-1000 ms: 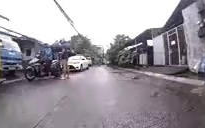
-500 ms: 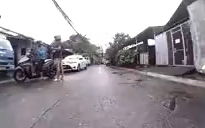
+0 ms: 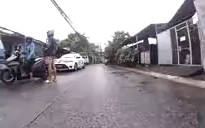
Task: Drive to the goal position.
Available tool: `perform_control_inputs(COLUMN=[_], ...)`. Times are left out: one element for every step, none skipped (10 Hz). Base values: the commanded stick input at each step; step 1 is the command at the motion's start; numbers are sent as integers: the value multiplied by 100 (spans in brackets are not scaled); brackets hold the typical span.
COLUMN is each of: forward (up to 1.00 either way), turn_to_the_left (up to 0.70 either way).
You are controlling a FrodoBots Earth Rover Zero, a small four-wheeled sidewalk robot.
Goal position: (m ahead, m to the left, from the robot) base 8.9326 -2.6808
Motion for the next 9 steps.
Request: perform_control_inputs(forward=[100,100,100,100,100,100,100,100,100], turn_to_the_left=[0,0,0,0,0,0,0,0,0])
